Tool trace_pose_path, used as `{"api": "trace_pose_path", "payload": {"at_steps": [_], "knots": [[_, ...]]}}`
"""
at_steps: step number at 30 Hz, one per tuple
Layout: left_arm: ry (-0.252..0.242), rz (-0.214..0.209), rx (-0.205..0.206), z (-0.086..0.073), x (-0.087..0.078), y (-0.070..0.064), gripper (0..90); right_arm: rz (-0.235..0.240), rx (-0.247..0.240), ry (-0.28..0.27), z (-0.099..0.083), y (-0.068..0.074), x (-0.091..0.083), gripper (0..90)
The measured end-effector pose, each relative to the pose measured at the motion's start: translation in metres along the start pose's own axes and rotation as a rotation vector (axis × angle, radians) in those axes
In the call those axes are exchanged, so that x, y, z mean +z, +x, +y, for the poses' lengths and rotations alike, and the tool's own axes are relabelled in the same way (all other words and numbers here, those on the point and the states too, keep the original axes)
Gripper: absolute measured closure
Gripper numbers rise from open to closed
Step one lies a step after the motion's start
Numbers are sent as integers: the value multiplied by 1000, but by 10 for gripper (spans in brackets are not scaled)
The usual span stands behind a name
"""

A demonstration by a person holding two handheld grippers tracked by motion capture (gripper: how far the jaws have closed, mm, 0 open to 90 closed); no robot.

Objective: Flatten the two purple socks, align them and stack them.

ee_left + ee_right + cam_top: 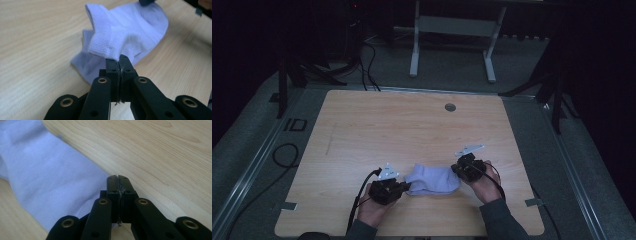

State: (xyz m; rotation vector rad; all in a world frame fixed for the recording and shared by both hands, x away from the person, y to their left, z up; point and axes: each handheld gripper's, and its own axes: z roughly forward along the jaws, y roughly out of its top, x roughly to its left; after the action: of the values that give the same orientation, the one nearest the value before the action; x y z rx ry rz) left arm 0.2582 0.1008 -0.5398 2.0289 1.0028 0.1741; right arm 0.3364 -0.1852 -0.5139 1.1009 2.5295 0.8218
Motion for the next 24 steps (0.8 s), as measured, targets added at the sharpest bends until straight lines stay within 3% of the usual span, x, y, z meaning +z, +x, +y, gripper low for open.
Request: {"api": "trace_pose_path", "payload": {"at_steps": [13, 17, 24], "knots": [[79, 58, -4, -7, 10, 4, 856, -19, -26, 35, -4, 3, 10, 875], [71, 95, -1, -6, 9, 6, 750, -31, -34, 42, -6, 4, 12, 770], [31, 136, 7, -2, 1, 11, 617, -32, 3, -29, -8, 3, 0, 628]]}}
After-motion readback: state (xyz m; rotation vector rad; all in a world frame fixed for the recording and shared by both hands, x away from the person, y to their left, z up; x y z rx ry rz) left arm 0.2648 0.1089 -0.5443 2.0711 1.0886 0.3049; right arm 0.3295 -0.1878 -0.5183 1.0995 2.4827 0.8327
